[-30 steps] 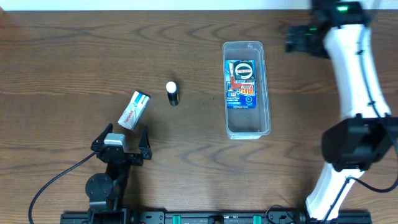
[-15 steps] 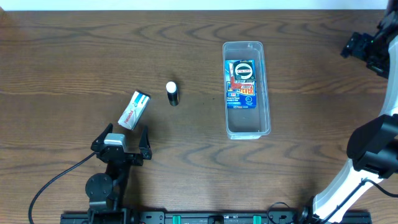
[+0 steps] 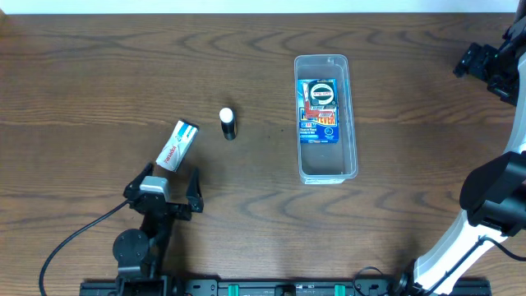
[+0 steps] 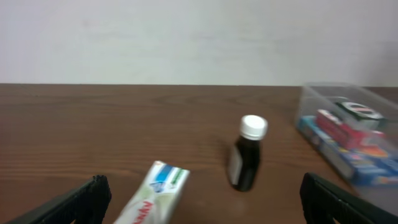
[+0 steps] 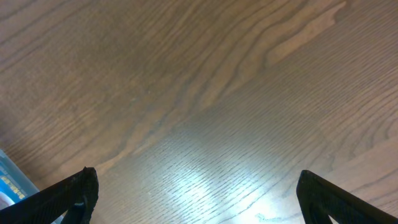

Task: Pack container
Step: 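Reach the left gripper toward the white Panadol box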

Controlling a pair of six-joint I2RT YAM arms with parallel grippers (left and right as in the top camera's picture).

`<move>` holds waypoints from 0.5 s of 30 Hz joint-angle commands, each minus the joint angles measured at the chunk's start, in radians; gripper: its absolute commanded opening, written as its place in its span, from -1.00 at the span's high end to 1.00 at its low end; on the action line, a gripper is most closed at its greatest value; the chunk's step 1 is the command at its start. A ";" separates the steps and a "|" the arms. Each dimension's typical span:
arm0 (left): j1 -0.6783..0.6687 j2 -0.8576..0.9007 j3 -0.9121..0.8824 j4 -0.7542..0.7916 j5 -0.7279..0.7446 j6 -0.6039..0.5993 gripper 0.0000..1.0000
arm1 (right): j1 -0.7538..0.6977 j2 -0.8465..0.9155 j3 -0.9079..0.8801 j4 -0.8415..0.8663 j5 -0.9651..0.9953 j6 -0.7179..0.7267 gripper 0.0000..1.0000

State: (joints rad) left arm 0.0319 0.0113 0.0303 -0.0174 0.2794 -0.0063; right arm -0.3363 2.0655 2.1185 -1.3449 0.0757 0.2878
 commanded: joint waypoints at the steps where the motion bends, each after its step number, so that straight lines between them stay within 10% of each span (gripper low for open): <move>1: 0.005 0.013 0.084 -0.022 0.107 -0.029 -0.96 | -0.003 0.005 0.003 -0.002 -0.005 -0.005 -0.99; 15: 0.004 0.860 0.937 -0.888 0.041 0.187 -0.96 | -0.003 0.005 0.004 -0.002 -0.005 -0.004 -0.98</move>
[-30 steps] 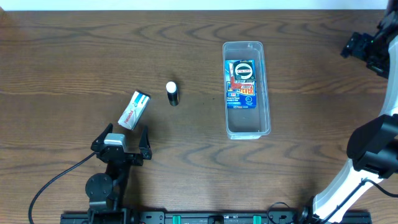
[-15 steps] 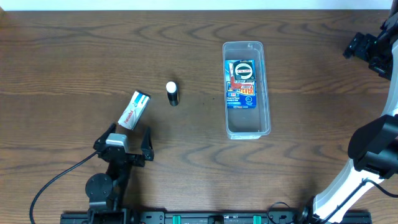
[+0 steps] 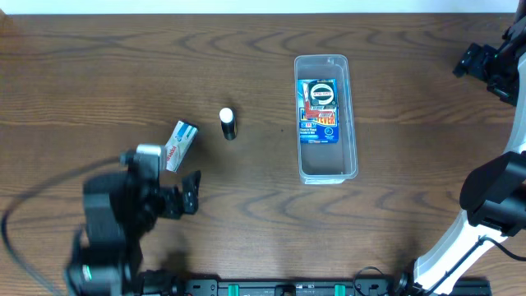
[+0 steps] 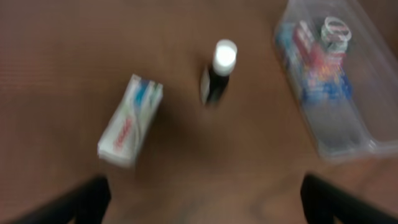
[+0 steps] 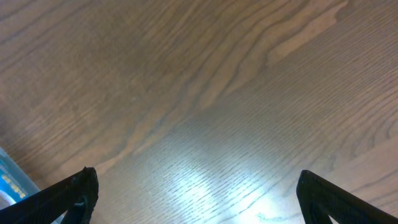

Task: Pack container
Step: 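Reach the left gripper toward the white Panadol box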

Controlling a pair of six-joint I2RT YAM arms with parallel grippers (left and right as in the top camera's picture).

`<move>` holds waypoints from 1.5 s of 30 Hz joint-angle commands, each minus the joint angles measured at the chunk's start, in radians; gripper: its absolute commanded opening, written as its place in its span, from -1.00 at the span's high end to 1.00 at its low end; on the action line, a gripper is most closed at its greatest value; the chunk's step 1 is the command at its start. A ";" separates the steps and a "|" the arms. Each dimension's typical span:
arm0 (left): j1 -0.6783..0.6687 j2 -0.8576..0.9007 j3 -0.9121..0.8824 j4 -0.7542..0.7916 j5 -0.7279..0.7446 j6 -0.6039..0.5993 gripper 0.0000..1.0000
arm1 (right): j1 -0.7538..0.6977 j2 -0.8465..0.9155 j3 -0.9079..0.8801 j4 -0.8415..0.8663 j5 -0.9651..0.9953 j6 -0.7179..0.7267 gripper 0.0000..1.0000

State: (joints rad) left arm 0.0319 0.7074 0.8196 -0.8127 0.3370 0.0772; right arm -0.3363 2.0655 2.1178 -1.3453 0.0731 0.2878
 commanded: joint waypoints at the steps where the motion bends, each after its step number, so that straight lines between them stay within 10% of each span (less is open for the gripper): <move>1: 0.005 0.235 0.214 -0.153 -0.045 0.103 -0.96 | -0.003 0.005 0.004 -0.002 -0.002 -0.004 -0.98; 10: 0.005 0.706 0.533 -0.381 -0.339 0.103 -0.96 | -0.003 0.005 0.004 -0.002 -0.002 -0.004 -0.98; 45: 0.005 1.196 0.529 -0.105 -0.278 0.369 -0.96 | -0.003 0.005 0.004 -0.002 -0.002 -0.005 -0.99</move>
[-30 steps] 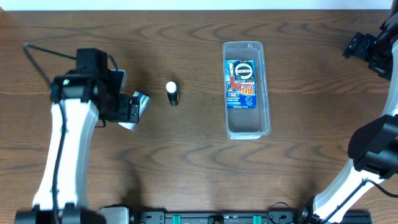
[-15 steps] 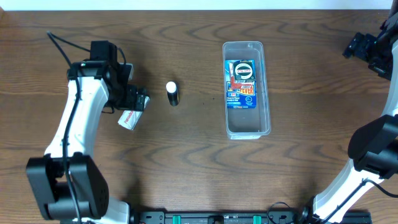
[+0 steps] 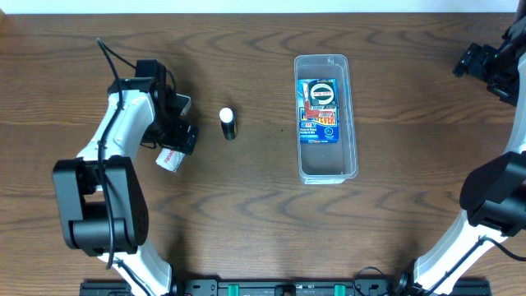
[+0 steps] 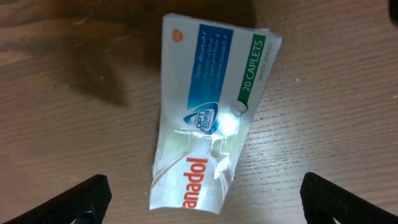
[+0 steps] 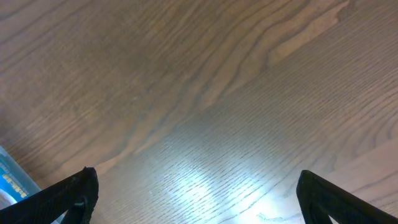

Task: Pack container

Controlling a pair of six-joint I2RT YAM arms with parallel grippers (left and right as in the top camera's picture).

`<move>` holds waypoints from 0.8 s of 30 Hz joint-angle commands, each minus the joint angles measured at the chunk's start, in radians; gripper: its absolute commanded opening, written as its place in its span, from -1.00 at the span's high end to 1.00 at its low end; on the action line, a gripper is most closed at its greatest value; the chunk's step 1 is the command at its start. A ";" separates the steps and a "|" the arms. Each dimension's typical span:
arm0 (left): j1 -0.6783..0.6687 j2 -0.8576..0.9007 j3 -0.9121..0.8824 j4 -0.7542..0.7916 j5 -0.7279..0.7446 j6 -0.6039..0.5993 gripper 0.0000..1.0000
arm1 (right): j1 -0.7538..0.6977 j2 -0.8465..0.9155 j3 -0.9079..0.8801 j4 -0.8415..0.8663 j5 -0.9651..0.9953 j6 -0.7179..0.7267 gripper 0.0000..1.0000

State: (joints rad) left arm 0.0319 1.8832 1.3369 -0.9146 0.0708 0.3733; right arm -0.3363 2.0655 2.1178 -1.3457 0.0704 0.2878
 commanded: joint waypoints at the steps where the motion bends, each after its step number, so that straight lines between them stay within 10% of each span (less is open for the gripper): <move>1: 0.005 0.027 0.009 -0.003 -0.011 0.080 -0.96 | -0.003 0.005 0.004 -0.001 0.000 -0.004 -0.98; 24: 0.024 0.122 0.004 0.094 -0.011 0.071 -0.96 | -0.003 0.005 0.004 -0.001 0.000 -0.004 -0.99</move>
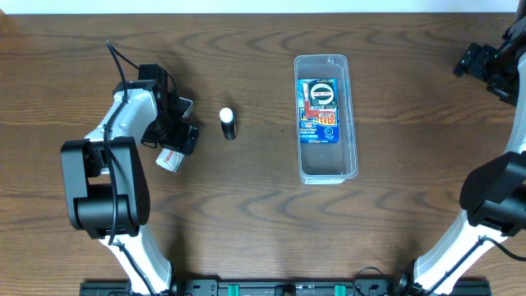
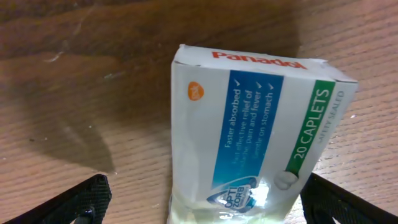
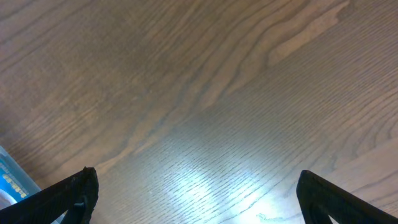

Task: Pack container

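A white Panadol caplet box (image 2: 249, 130) lies flat on the wooden table, its lower end showing in the overhead view (image 1: 168, 158). My left gripper (image 1: 174, 131) is open and low over it, one finger (image 2: 74, 202) on each side of the box and neither touching it. A small dark bottle (image 1: 228, 123) with a white cap stands to the right of the box. The clear plastic container (image 1: 344, 160) at centre right holds a blue and red packet (image 1: 319, 111). My right gripper (image 1: 483, 64) is open at the far right over bare wood (image 3: 205, 112).
The left arm's cable loops at the far left of the table. The right arm's base fills the lower right corner. A blue corner of the packed container shows at the left edge of the right wrist view.
My left gripper has come closer to the box, which now fills more of the left wrist view with its upper end between the open fingers. The right arm has not moved.
My left gripper was open low near the table's front edge, facing the box and bottle. Then it was raised, looking down on both. Later it was over the box at the table's left, and now it sits lower astride it. The right gripper stayed still.
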Controlling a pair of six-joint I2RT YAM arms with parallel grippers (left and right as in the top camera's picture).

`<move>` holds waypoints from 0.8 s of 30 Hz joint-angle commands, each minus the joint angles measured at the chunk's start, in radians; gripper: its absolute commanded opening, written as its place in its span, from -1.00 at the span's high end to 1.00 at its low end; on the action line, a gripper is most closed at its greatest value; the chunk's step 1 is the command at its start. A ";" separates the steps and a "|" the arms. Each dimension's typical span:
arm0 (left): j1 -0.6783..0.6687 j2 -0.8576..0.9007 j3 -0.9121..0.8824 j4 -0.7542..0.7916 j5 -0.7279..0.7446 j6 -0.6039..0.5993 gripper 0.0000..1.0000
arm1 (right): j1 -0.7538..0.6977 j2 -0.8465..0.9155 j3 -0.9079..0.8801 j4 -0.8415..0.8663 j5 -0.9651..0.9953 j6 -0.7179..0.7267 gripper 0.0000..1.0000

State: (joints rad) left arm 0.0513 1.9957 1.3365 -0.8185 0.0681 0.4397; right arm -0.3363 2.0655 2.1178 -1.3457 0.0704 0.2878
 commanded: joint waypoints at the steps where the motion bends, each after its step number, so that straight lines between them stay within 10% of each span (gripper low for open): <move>1: 0.005 0.010 0.005 -0.002 -0.008 0.005 -0.96 | -0.003 0.005 0.004 -0.001 0.000 -0.005 -0.99; 12: 0.005 0.010 0.005 -0.011 -0.008 -0.056 -0.98 | -0.003 0.005 0.004 -0.001 0.000 -0.005 -0.99; 24: 0.005 0.010 0.005 -0.049 -0.008 -0.056 -0.36 | -0.003 0.005 0.004 -0.001 0.000 -0.004 -0.98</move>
State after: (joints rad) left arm 0.0513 1.9957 1.3365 -0.8600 0.0677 0.3870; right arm -0.3363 2.0655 2.1178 -1.3457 0.0704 0.2878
